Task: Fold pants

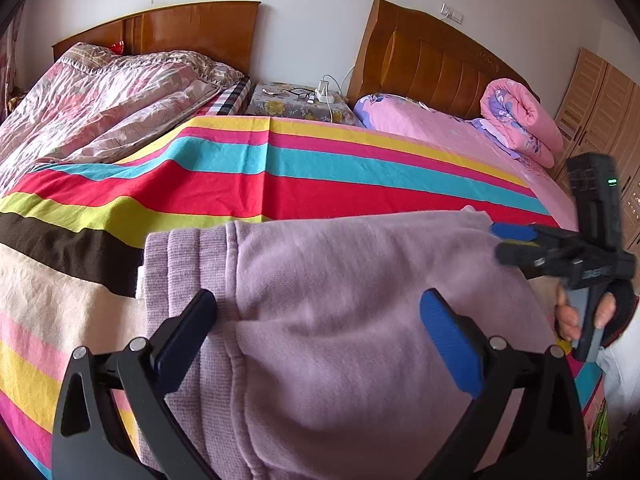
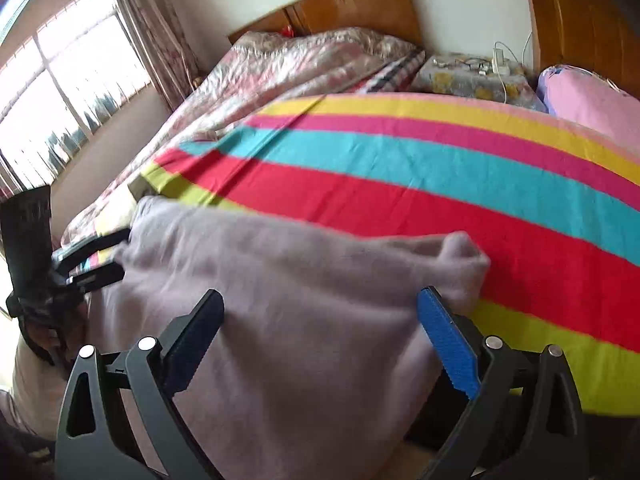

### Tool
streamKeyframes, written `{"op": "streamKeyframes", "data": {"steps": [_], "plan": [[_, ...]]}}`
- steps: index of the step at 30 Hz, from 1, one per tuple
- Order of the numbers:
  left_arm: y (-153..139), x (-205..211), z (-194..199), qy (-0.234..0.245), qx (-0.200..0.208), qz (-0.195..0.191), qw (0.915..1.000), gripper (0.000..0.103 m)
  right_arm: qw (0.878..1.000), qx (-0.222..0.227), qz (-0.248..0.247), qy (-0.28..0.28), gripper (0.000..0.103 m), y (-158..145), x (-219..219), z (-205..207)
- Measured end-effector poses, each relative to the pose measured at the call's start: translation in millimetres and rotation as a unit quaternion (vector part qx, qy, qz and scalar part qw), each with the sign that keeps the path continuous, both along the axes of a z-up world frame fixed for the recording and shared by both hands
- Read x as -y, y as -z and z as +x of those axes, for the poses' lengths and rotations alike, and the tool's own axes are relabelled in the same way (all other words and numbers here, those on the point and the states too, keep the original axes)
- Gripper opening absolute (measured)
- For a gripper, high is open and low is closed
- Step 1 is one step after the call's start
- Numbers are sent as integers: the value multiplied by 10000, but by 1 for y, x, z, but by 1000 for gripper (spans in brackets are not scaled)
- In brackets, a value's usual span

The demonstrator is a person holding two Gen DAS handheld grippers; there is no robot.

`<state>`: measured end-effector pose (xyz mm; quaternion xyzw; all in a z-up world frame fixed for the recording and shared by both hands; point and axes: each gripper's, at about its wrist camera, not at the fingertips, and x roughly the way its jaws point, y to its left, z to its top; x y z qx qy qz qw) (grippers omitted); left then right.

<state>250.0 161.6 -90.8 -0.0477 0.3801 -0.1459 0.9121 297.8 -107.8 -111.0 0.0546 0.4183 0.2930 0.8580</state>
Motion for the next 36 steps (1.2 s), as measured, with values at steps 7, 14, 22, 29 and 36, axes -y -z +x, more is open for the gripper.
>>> {"op": "streamKeyframes", "data": {"steps": [7,14,22,29,36], "plan": [[2,7,0,-14,-25,245,9997,102,9926,395,-95,1142,95,-30,23,-15],[2,9,-2,-37,25,338,9994,102,9930,760,-743,519,95,-35,-20,-119],[1,13,-4,-92,97,510,9986,102,9710,1135,-1926,842,96,-2,-58,-182],[-33,20,-52,-393,877,784,9923,102,9661,1475,-1711,1252,97,-23,-48,-210],[0,28,-104,-344,485,1060,9926,102,9715,1003,-1718,1287,97,-2,-41,-224]]}}
